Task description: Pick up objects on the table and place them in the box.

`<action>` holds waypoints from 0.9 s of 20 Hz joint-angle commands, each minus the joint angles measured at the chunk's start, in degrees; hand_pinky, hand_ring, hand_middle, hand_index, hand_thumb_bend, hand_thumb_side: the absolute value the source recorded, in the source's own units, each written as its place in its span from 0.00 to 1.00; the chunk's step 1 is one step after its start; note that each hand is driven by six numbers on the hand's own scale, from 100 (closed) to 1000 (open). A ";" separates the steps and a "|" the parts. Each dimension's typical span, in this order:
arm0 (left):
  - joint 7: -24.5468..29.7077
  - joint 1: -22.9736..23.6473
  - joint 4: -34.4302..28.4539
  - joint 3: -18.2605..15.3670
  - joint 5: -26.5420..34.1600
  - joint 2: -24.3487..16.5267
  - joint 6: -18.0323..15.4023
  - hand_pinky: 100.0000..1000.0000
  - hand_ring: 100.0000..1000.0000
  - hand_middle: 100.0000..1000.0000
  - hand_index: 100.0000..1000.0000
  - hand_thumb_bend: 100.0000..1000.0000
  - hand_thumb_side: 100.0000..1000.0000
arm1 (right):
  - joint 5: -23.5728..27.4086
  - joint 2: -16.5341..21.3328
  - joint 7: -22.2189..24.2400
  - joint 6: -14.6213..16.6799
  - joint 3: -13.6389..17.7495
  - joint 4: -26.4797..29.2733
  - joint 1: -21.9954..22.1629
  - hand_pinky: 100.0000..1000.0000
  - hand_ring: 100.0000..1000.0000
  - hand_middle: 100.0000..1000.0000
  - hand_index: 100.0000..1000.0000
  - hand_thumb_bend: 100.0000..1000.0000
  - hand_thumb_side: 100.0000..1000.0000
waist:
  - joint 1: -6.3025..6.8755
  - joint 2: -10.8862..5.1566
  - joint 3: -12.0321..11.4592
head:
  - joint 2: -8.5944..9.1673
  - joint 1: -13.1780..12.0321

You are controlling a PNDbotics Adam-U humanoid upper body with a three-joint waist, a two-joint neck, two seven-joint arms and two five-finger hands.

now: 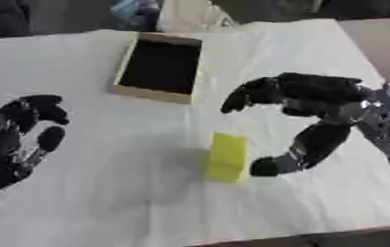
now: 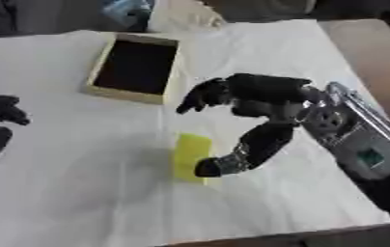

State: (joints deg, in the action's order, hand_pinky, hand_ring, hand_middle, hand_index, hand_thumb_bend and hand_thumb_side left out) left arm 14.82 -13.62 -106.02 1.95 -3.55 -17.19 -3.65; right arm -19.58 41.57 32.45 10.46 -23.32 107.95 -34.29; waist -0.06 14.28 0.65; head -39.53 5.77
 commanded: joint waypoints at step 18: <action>-0.17 -0.88 -1.07 0.14 0.05 -0.48 -0.13 0.84 0.60 0.55 0.76 0.48 0.54 | -0.79 -1.70 1.59 -0.12 -0.83 -1.78 -2.67 0.72 0.76 0.81 0.90 0.48 0.84 | 0.19 -1.34 -0.21 | 0.12 0.72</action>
State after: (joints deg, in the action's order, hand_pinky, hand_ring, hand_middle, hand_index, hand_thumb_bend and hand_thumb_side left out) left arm 14.40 -13.72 -106.03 1.97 -3.52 -17.19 -3.73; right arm -19.87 39.42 33.75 10.23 -24.47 106.31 -35.89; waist 0.13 14.07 0.48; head -39.54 6.29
